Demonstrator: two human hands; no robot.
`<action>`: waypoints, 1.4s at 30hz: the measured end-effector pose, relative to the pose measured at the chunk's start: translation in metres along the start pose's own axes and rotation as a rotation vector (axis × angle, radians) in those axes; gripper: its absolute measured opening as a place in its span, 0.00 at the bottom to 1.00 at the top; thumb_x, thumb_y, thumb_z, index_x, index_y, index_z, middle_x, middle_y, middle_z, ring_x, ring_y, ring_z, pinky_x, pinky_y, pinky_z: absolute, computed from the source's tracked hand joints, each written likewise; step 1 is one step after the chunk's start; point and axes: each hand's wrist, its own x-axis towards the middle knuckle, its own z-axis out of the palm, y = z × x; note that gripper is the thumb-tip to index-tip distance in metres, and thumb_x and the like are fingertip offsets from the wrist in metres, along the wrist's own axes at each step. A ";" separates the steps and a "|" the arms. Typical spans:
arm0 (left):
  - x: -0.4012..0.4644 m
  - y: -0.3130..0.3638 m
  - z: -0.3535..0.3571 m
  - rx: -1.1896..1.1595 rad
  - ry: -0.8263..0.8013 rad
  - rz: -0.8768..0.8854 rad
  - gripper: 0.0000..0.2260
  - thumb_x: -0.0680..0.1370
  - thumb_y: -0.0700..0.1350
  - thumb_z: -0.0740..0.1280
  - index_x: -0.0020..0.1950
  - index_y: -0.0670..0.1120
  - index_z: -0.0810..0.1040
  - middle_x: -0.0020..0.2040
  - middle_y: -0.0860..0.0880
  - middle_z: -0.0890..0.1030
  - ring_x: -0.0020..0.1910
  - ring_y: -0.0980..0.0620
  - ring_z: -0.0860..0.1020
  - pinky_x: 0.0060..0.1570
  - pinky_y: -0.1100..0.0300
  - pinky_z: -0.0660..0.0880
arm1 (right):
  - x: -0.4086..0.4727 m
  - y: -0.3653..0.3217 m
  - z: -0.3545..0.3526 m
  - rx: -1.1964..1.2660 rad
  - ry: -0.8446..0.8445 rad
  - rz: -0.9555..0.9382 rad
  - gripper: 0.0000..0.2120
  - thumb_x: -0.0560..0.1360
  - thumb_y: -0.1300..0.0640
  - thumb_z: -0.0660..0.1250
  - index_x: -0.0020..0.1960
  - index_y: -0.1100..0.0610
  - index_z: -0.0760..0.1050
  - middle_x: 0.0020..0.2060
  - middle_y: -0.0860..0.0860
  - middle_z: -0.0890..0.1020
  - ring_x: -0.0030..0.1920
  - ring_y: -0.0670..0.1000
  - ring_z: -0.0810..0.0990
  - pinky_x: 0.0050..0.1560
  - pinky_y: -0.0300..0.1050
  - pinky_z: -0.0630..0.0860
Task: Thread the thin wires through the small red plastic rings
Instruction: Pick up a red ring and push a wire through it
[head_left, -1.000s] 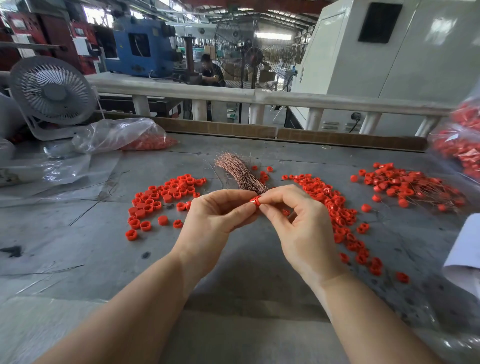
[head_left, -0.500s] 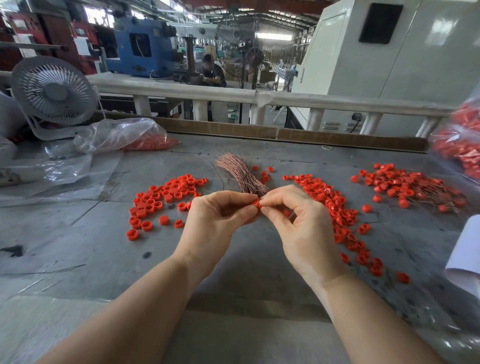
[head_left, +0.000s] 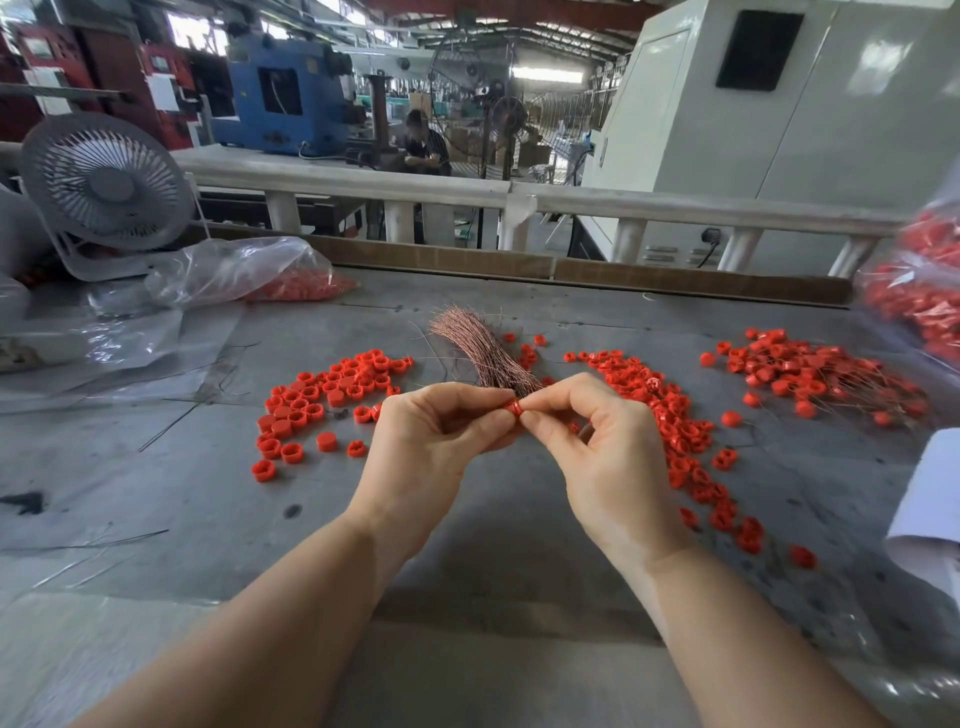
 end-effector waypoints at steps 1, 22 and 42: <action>0.000 0.000 0.000 -0.001 0.003 0.000 0.08 0.69 0.30 0.69 0.42 0.42 0.82 0.37 0.48 0.84 0.38 0.53 0.83 0.40 0.66 0.78 | 0.000 0.000 0.000 0.007 -0.001 0.010 0.05 0.71 0.67 0.70 0.41 0.58 0.81 0.36 0.46 0.80 0.38 0.38 0.76 0.40 0.26 0.67; 0.002 0.004 -0.001 -0.277 -0.033 -0.229 0.10 0.64 0.37 0.68 0.44 0.39 0.83 0.41 0.42 0.84 0.41 0.50 0.83 0.40 0.64 0.79 | 0.001 -0.005 -0.001 -0.039 0.026 -0.006 0.04 0.71 0.66 0.70 0.41 0.59 0.81 0.36 0.46 0.79 0.39 0.37 0.76 0.40 0.25 0.67; 0.001 0.008 0.001 -0.282 -0.032 -0.229 0.08 0.62 0.36 0.69 0.38 0.43 0.85 0.38 0.44 0.84 0.39 0.52 0.83 0.39 0.66 0.79 | 0.004 -0.007 -0.006 0.044 -0.013 0.024 0.07 0.70 0.67 0.70 0.41 0.56 0.81 0.36 0.44 0.81 0.39 0.38 0.76 0.41 0.26 0.67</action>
